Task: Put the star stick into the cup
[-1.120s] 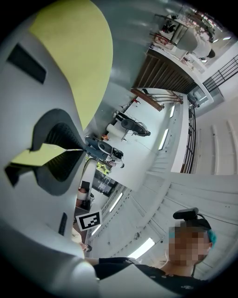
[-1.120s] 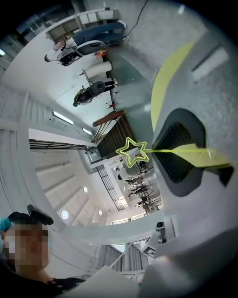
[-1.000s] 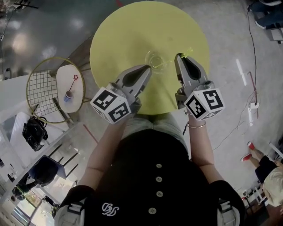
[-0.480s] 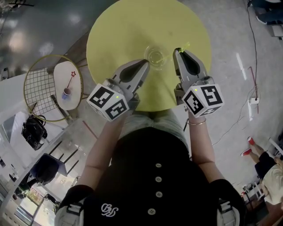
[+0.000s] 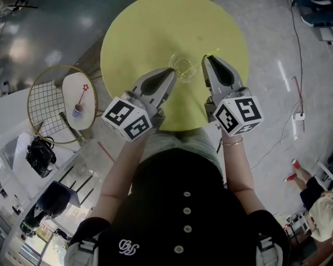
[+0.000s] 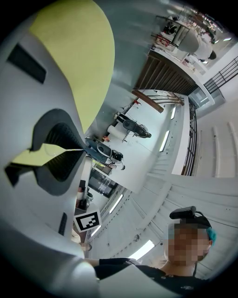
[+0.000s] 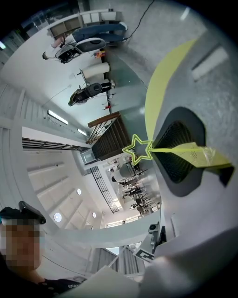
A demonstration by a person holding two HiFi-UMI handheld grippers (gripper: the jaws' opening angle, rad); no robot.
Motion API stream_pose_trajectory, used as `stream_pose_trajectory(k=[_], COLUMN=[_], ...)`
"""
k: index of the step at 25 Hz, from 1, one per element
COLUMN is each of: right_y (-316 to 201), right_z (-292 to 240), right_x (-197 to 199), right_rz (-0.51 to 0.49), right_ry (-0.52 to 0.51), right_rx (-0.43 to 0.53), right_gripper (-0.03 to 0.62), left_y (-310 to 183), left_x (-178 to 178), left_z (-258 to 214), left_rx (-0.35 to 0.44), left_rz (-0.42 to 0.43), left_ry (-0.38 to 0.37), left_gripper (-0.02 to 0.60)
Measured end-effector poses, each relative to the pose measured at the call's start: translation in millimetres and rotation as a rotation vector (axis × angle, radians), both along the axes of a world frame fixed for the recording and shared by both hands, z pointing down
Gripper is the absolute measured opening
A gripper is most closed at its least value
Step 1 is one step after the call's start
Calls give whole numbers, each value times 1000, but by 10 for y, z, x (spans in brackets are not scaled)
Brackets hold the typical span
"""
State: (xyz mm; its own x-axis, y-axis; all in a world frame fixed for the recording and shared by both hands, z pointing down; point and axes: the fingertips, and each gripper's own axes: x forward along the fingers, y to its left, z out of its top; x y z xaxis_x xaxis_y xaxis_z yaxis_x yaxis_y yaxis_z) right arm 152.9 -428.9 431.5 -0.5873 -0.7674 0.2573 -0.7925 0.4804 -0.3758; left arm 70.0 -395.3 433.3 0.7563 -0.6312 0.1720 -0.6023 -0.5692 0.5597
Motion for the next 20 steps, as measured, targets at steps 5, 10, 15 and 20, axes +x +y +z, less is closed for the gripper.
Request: stream_pose_trajectory(k=[5,10,15,20], right_y=[29,-52,10,75], right_z=[4,57,-44,-161], right_x=[-25,14,51,71], right_rz=[5,17,35,49], right_ry=[3,-3,-4,-9], right_rx=[-6,-19,3,30], right_gripper=[79,107,112,112], left_y=[12,-80,-25,1], left_x=[-16,16,15,-5], left_z=[-18,1,-61,-167], left_rx=[1,8,22,50], left_rz=[5,4,11,10], left_ry=[-2,7,10,10], left_gripper=[20,20,20,20])
